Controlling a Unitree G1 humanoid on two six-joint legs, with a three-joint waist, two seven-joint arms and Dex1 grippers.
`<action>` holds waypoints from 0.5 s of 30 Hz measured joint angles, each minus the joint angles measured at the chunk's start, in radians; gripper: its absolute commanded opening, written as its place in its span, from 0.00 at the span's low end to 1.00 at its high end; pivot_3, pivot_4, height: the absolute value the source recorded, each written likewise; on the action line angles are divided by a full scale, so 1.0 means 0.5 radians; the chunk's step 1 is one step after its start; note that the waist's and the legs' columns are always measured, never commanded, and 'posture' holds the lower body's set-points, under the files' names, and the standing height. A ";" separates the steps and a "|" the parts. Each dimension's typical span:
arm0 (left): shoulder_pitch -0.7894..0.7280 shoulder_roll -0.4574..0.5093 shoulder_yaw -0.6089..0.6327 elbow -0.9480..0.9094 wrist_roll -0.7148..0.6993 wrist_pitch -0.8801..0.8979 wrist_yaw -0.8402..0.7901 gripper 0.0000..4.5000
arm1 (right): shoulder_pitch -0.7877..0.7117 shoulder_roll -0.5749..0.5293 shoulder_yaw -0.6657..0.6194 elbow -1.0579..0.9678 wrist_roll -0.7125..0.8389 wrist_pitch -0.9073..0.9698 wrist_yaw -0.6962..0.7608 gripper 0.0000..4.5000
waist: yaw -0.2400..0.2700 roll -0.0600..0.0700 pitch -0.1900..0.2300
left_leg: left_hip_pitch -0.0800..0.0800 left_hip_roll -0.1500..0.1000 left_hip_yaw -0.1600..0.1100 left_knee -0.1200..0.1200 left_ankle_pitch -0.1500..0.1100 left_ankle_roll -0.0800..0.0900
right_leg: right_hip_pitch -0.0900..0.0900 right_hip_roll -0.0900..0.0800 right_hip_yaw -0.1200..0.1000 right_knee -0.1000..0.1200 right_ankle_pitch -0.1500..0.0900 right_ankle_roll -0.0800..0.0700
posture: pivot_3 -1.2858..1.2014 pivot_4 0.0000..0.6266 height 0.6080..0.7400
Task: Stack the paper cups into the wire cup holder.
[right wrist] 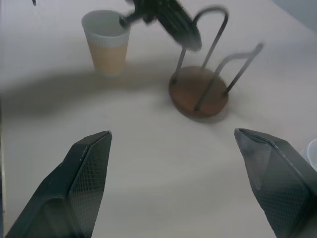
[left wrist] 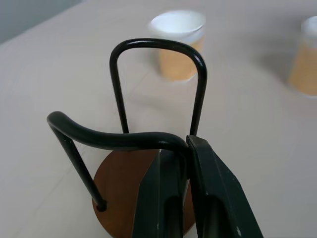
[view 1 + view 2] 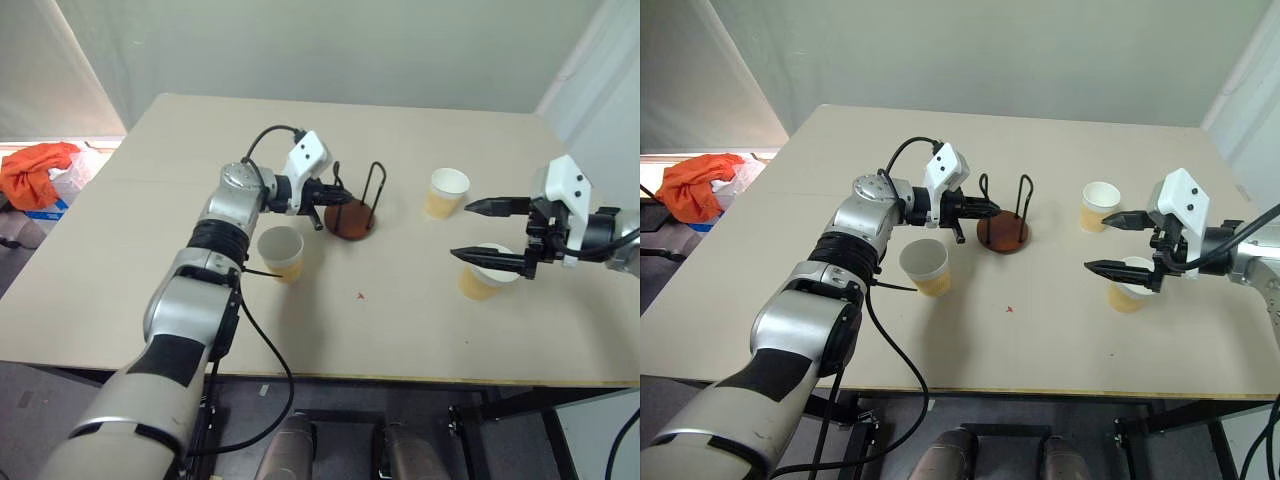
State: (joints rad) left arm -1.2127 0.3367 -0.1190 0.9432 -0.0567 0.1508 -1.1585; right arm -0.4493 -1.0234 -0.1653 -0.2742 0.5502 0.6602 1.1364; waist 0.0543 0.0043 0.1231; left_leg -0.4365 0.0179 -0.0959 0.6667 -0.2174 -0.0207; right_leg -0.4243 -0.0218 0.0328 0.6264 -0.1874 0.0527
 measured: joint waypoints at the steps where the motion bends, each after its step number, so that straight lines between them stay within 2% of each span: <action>1: 0.019 0.010 0.000 -0.099 -0.019 0.044 -0.041 0.01 | 0.035 -0.028 -0.028 0.003 0.013 -0.007 0.041 0.93 | 0.001 0.000 0.000 | 0.000 -0.002 0.002 0.000 0.002 -0.003 | 0.000 0.000 0.000 0.001 -0.002 0.002 | 0.52 0.24 1.00; 6: 0.243 0.123 -0.005 -0.788 -0.182 0.404 -0.206 0.01 | 0.246 -0.164 -0.171 0.026 0.038 -0.114 0.274 0.93 | 0.001 0.000 0.000 | 0.000 -0.008 0.014 0.002 0.001 -0.007 | 0.000 -0.002 0.005 0.001 -0.009 0.010 | 0.52 0.24 1.00; 10: 0.516 0.306 -0.068 -1.376 -0.290 0.685 -0.321 0.01 | 0.312 -0.231 -0.317 0.058 0.109 -0.173 0.424 0.93 | -0.006 0.000 0.000 | 0.003 -0.007 0.024 0.002 -0.004 -0.004 | 0.000 -0.002 0.010 0.001 -0.010 0.012 | 0.52 0.24 1.00; 15: 0.710 0.464 -0.088 -1.749 -0.413 0.938 -0.348 0.01 | 0.435 -0.258 -0.565 0.190 0.207 -0.211 0.653 0.93 | 0.006 0.000 0.000 | 0.003 -0.007 0.024 0.004 -0.004 -0.001 | 0.001 -0.004 0.015 0.001 -0.014 0.004 | 0.52 0.24 1.00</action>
State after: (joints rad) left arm -0.8577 0.5688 -0.1629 0.0689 -0.2632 0.6201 -1.3327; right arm -0.2319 -1.1526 -0.4477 -0.1792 0.6535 0.5546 1.4631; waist 0.0571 0.0044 0.1229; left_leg -0.4348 0.0147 -0.0839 0.6688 -0.2196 -0.0213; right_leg -0.4240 -0.0239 0.0403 0.6271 -0.1946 0.0548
